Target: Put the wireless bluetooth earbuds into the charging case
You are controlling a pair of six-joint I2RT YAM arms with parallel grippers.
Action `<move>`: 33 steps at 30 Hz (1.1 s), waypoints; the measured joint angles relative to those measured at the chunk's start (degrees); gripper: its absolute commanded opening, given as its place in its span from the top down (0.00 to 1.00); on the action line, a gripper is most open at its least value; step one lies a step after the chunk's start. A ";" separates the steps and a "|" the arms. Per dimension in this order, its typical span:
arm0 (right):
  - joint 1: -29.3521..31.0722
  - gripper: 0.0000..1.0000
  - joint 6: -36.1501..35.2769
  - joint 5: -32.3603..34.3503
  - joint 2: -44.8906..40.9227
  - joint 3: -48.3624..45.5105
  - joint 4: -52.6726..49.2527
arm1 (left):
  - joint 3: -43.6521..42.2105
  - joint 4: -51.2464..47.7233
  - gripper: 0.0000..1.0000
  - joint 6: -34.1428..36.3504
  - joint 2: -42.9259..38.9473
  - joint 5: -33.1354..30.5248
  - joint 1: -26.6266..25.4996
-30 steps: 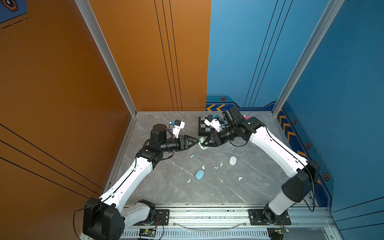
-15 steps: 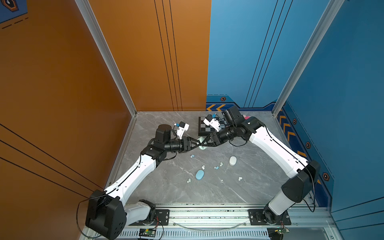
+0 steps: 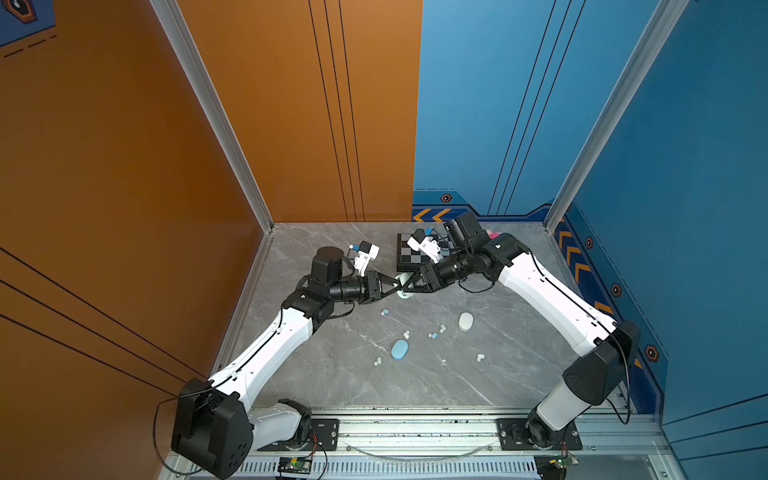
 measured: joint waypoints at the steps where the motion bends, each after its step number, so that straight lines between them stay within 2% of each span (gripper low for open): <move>1: -0.04 0.70 0.15 -0.02 0.00 -0.15 0.17 | 0.00 0.00 1.00 0.02 0.00 -0.13 0.00; 6: -0.31 0.42 0.90 0.70 0.00 -0.68 1.31 | 0.00 0.00 1.00 0.02 0.00 -1.62 -0.17; 10: -0.94 0.33 1.64 3.50 -0.57 -1.57 2.80 | 0.00 -0.35 1.00 -0.20 -0.02 -4.68 -0.55; 13: -1.25 0.23 1.64 6.43 -2.01 -2.84 3.65 | 0.00 -0.92 1.00 -0.83 -0.02 -7.74 -0.59; 17: -0.24 0.18 -0.26 11.76 -5.05 -4.55 4.90 | 0.00 -1.81 1.00 -1.92 -0.02 -11.39 -0.83; 25: 7.39 0.13 -5.81 25.03 -13.20 -12.63 11.87 | 1.97 -5.86 1.00 -2.97 -0.02 -16.24 -1.92; 33: 11.02 0.13 -7.52 32.98 -11.96 -15.15 17.16 | 2.54 -7.65 1.00 -2.97 -0.02 -17.09 -2.51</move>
